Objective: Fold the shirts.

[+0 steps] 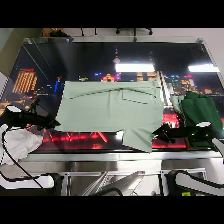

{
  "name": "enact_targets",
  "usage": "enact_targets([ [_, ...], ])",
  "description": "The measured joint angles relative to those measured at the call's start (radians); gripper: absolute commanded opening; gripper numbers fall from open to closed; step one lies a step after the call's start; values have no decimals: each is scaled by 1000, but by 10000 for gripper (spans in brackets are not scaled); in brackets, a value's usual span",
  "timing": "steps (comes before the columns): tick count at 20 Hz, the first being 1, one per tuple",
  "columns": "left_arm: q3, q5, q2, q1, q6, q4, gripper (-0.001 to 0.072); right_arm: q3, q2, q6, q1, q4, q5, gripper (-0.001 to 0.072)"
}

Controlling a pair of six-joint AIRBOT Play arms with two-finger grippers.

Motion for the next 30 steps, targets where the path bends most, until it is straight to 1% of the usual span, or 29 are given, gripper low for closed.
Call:
enact_targets([
  [1,0,0,0,0,0,0,13,-6,-4,-2,29,15,-15,367],
  [3,0,-2,0,0,0,-1,12,-14,-15,-10,82,36,-49,227],
  [4,0,-6,0,0,0,-1,12,-16,-19,-20,105,47,-65,172],
  [5,0,-12,0,1,0,-2,12,-16,-21,-32,117,53,-73,25],
  [7,0,-24,6,3,0,1,11,-10,-6,-53,122,51,-61,17],
  [9,0,-42,26,7,-17,24,11,-4,35,-57,98,53,-1,16],
  [13,-28,-70,114,26,-68,119,11,0,163,-20,-8,-42,92,15],
  [15,-64,-80,165,39,-82,148,11,1,229,-10,-55,-56,117,15],
  [17,-99,-93,206,45,-89,160,11,7,272,-16,-80,-57,119,16],
  [19,-100,-100,229,39,-89,164,11,34,282,-53,-93,0,118,17],
  [21,-60,-110,240,20,-89,158,11,100,256,-100,-96,87,105,17],
  [24,47,-96,238,-25,-92,150,11,256,151,-158,-51,178,61,17],
  [27,185,-63,171,-71,-108,153,12,444,-18,-201,47,217,-18,17],
  [30,328,-39,50,-126,-115,162,13,631,-222,-232,142,235,-103,17],
])
